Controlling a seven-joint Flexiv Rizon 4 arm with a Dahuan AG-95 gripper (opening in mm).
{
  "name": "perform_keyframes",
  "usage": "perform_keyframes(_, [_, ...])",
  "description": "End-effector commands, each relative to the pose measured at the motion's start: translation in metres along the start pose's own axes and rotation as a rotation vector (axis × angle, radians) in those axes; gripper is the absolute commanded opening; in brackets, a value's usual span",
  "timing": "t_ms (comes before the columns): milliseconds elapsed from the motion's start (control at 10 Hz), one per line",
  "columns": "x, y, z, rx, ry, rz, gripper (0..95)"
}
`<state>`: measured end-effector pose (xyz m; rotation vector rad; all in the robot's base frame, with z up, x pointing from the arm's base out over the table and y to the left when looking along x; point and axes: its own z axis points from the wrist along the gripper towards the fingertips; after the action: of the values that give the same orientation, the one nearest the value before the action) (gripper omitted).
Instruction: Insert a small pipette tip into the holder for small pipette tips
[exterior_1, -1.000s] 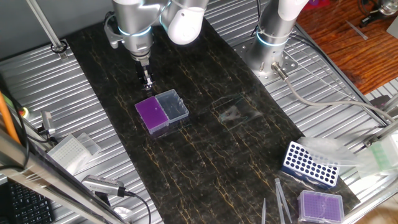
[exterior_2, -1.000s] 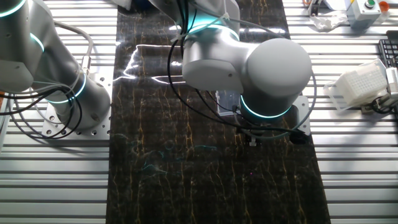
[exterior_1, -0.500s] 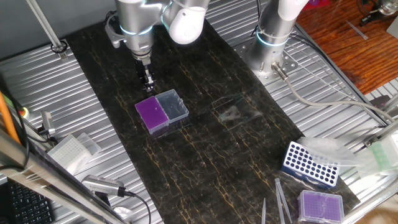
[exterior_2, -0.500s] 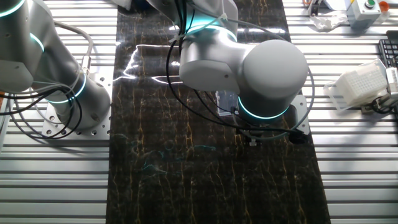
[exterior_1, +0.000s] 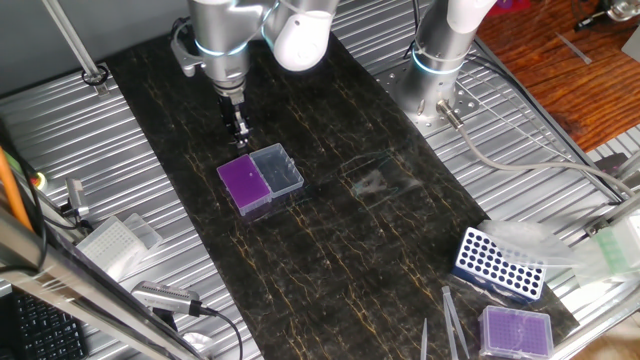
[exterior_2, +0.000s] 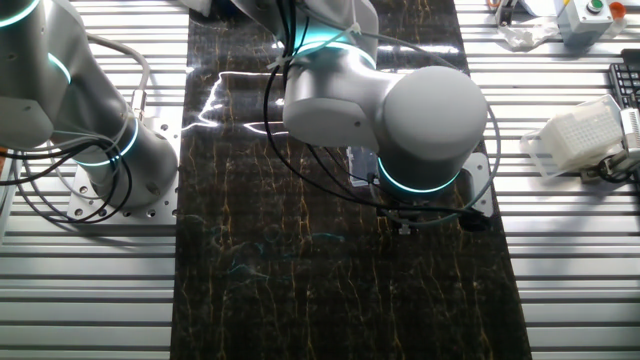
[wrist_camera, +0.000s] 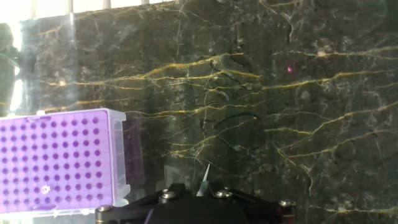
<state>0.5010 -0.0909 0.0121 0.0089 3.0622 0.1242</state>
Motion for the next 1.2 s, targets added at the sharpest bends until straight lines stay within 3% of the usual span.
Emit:
perform_keyframes(100, [-0.0005, 0.0000, 0.0020, 0.004, -0.002, 0.005, 19.0])
perform_keyframes(400, [-0.0001, -0.0013, 0.0050, 0.008, -0.001, 0.018, 19.0])
perform_keyframes(500, [0.0002, -0.0021, 0.0048, 0.008, 0.001, 0.023, 0.0])
perform_keyframes(1000, [0.0016, -0.0041, 0.0071, 0.006, 0.002, 0.033, 0.0])
perform_keyframes(1100, [0.0022, -0.0055, 0.0049, 0.000, 0.006, 0.042, 0.0])
perform_keyframes(1200, [0.0024, -0.0058, 0.0012, -0.029, 0.008, 0.049, 0.0])
